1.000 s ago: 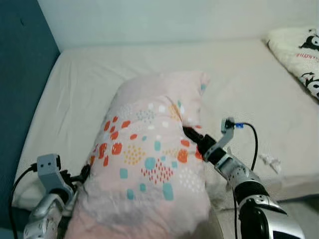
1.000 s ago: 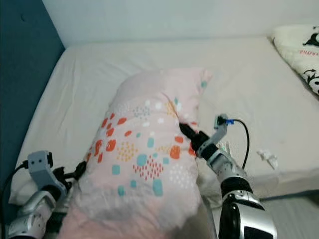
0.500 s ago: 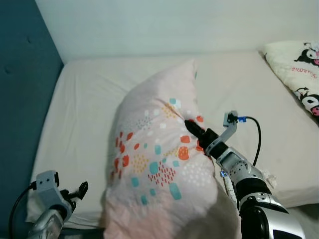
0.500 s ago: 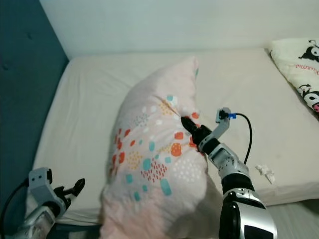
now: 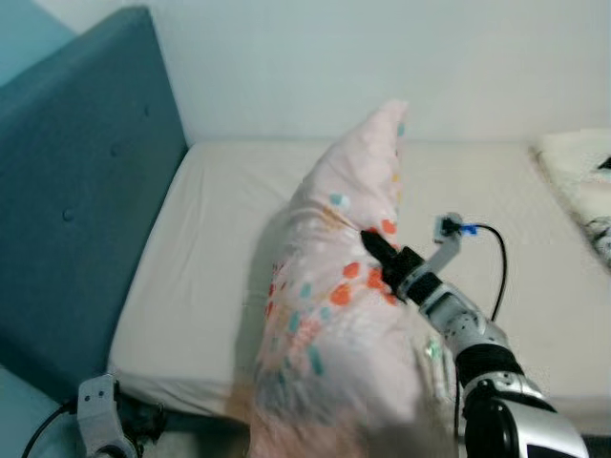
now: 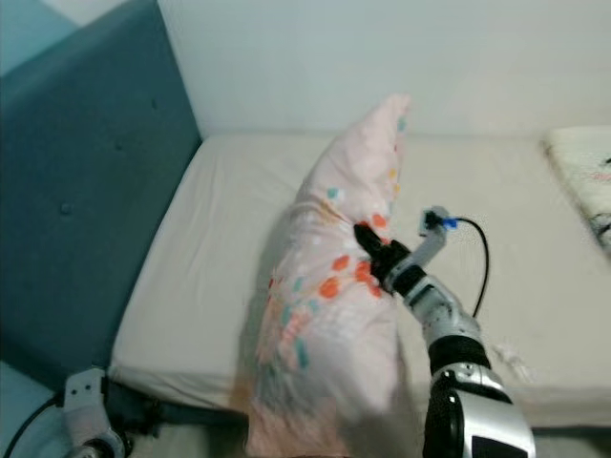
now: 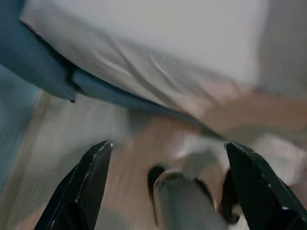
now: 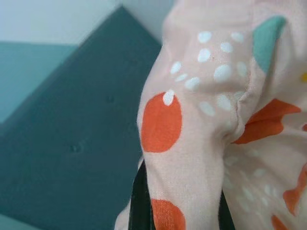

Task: Clean up the room

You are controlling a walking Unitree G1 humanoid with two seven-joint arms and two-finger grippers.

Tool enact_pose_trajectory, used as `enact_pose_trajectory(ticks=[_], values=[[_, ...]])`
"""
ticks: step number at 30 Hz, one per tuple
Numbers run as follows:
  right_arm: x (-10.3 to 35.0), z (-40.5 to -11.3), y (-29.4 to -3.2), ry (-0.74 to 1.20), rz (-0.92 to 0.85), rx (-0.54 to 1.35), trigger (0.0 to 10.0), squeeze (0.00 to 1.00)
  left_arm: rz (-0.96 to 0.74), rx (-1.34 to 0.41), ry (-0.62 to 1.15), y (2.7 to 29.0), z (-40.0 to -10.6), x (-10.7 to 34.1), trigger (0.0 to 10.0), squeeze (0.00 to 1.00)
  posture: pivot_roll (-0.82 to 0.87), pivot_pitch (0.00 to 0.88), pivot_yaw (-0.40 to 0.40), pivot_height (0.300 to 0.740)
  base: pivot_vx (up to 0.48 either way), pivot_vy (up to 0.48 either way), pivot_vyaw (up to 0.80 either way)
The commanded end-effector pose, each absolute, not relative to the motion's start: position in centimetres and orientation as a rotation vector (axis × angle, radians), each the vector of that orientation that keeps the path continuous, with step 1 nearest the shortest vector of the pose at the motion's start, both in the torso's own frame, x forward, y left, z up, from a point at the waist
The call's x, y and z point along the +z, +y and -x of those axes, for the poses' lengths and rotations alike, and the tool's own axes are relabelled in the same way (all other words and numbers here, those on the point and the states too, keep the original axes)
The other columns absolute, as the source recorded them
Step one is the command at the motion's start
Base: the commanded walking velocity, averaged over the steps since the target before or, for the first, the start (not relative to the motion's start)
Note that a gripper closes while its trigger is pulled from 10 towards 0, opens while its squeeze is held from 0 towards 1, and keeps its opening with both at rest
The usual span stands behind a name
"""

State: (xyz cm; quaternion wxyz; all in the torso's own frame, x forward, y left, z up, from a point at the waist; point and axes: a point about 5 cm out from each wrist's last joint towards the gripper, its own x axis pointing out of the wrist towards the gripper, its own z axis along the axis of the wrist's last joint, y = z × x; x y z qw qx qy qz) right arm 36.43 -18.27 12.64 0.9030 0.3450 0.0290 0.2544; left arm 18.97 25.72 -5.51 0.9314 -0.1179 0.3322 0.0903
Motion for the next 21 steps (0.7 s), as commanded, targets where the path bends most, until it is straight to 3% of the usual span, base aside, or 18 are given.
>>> enact_pose_trajectory(ticks=[1,8,17,18,19,20,21], values=[[14.6,-37.0,-18.6,-0.048,-0.698,0.535,0.0,0.0,0.225,0.183,0.695,25.5,-18.7,-5.8,10.0,0.0,0.01,0.068,-0.01,0.705,0.0,0.0,0.0],[14.6,-37.2,-18.1,-0.047,-0.694,0.531,0.0,0.0,0.186,0.178,0.854,24.3,-15.3,-8.1,10.0,0.0,0.01,0.062,-0.014,0.733,0.0,0.0,0.0],[14.6,-37.3,-17.9,-0.054,-0.693,0.509,0.0,0.0,0.15,0.164,0.919,24.2,-14.4,-8.6,10.0,0.0,0.01,0.049,-0.013,0.74,0.0,0.0,0.0],[14.5,-37.4,-17.8,-0.042,-0.676,0.494,4.1,0.0,0.149,0.168,0.909,24.3,-14.7,-8.5,10.0,0.0,0.01,0.043,-0.013,0.74,0.0,0.0,0.0],[14.5,-37.4,-17.8,-0.042,-0.676,0.494,4.1,0.0,0.149,0.168,0.909,24.3,-14.7,-8.5,10.0,0.0,0.01,0.043,-0.013,0.74,0.0,0.0,0.0],[14.5,-37.5,-17.4,-0.045,-0.65,0.486,10.0,0.0,0.148,0.162,0.894,24.3,-15.5,-8.2,10.0,0.0,0.01,0.037,-0.014,0.74,0.0,0.0,0.76],[14.5,-37.5,-17.4,-0.045,-0.65,0.486,10.0,0.0,0.148,0.162,0.894,24.3,-15.5,-8.2,10.0,0.0,0.01,0.037,-0.014,0.74,0.0,0.0,0.76]])
